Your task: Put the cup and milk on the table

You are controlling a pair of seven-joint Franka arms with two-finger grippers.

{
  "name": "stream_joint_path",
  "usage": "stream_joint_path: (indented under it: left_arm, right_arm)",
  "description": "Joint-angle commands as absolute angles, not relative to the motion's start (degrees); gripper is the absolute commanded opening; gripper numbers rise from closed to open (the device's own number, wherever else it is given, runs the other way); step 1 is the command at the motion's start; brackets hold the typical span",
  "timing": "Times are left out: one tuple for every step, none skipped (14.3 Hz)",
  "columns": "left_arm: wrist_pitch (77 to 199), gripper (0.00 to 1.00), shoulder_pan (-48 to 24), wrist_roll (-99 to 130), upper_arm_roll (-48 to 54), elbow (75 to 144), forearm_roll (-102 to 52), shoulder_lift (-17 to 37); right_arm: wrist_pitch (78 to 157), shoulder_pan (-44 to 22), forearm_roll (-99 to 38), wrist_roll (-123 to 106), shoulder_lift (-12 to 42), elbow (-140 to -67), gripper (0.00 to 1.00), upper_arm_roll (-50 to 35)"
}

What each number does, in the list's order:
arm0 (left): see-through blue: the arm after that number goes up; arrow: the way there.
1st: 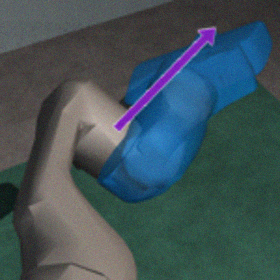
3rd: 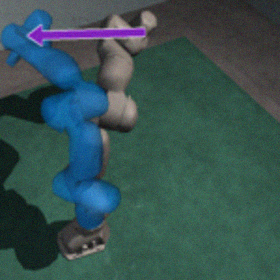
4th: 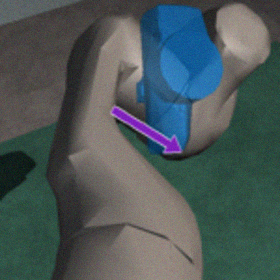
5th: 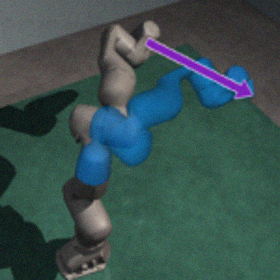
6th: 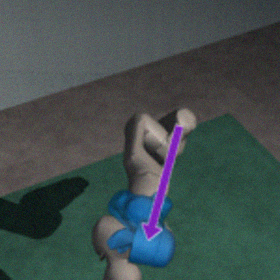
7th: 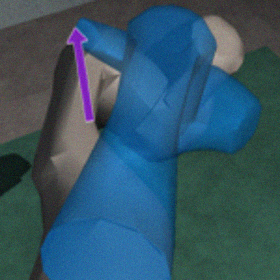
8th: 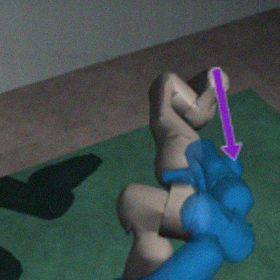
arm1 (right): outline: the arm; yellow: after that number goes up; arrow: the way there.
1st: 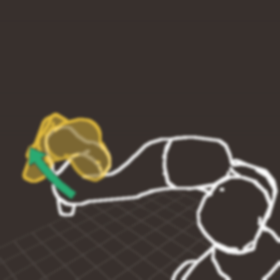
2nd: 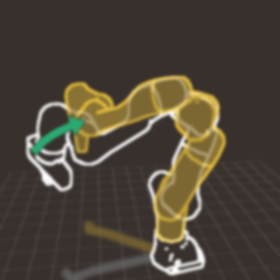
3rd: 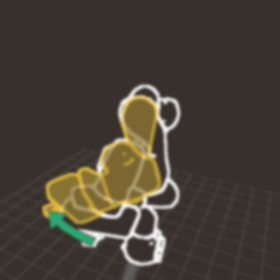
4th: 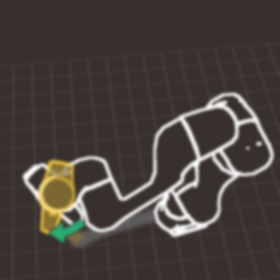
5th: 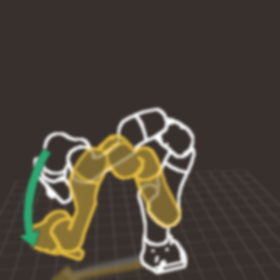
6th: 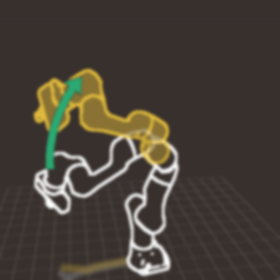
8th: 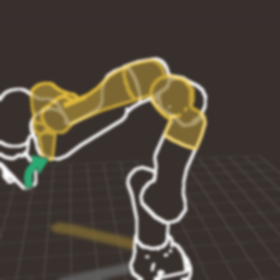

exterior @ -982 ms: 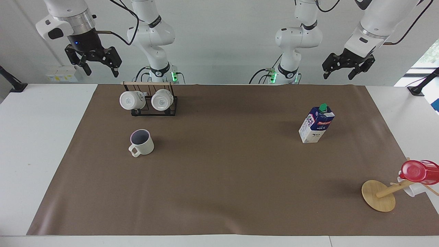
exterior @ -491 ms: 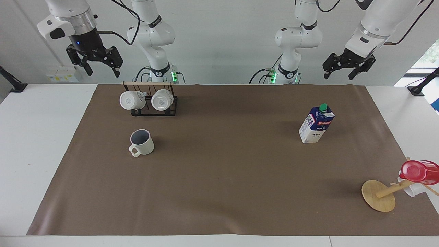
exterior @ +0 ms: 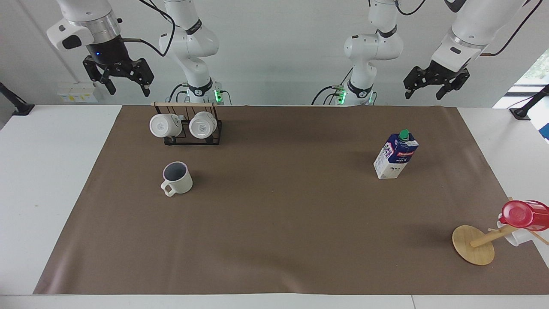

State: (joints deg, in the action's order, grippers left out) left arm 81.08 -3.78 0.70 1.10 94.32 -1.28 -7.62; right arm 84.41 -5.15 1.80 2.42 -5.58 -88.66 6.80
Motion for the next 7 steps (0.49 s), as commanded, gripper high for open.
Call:
stream_joint_path:
  left_arm:
    - [80.4, 1.00, -4.3, 0.9, 0.6, 93.4, -1.3, -7.5]
    - [80.4, 1.00, -4.3, 0.9, 0.6, 93.4, -1.3, -7.5]
    - [80.4, 1.00, -4.4, 0.9, 0.6, 93.4, -1.3, -7.5]
    - [80.3, 1.00, -4.3, 0.9, 0.6, 93.4, -1.3, -7.5]
    - [80.4, 1.00, -4.3, 0.9, 0.6, 93.4, -1.3, -7.6]
    - [80.3, 1.00, -4.3, 0.9, 0.6, 93.4, -1.3, -7.5]
    - [80.3, 1.00, -4.3, 0.9, 0.6, 93.4, -1.3, -7.5]
  right_arm:
    - [84.3, -5.0, 0.8, 1.2, -6.4, -89.4, 1.00, 6.8]
    - [84.2, -5.0, 0.8, 1.2, -6.4, -89.5, 1.00, 6.8]
    - [84.3, -5.0, 0.8, 1.2, -6.7, -89.8, 1.00, 6.8]
    - [84.4, -5.0, 0.8, 1.2, -6.9, -90.1, 1.00, 6.8]
    - [84.4, -5.0, 0.8, 1.2, -6.9, -90.1, 1.00, 6.8]
    - [84.4, -5.0, 0.8, 1.2, -6.9, -90.1, 1.00, 6.8]
    - [84.4, -5.0, 0.8, 1.2, -6.9, -90.2, 1.00, 6.8]
